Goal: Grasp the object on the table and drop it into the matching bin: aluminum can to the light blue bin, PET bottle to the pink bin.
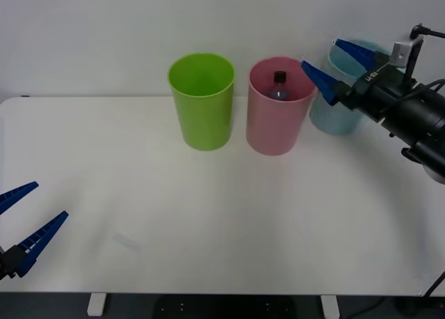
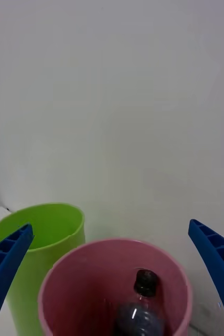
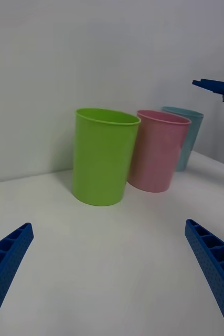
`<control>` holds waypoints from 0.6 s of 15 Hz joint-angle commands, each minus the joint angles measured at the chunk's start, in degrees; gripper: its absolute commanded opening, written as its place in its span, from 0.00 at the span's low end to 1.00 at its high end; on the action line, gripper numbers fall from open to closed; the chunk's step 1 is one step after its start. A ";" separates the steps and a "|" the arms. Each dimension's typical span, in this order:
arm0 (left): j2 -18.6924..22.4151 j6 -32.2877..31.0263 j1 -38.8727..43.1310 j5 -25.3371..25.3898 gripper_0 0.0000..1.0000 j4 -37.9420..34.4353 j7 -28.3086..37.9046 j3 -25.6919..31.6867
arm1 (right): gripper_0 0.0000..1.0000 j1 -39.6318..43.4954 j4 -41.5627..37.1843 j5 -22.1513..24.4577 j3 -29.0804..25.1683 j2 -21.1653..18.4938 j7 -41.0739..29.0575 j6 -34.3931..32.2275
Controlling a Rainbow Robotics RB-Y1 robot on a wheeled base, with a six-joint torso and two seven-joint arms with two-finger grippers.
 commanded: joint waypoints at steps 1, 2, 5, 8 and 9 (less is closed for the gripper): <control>0.00 0.00 0.00 0.00 1.00 0.00 0.00 0.00 | 1.00 5.48 -4.61 -0.25 -2.11 0.02 0.57 -0.99; 0.00 0.00 0.00 0.00 1.00 0.00 0.00 0.00 | 1.00 7.50 -6.10 -0.42 -2.81 -0.06 1.01 -1.35; 0.00 0.00 0.00 0.00 1.00 0.00 0.00 0.00 | 1.00 12.07 -8.48 -0.51 -4.65 0.02 3.21 -3.81; 0.00 0.00 0.00 0.00 1.00 0.00 0.00 0.00 | 1.00 15.85 -8.65 -0.60 -6.15 0.02 10.15 -6.09; 0.00 0.00 0.00 0.00 1.00 0.00 0.00 0.00 | 1.00 17.43 -9.27 -0.60 -6.50 -0.06 10.41 -6.53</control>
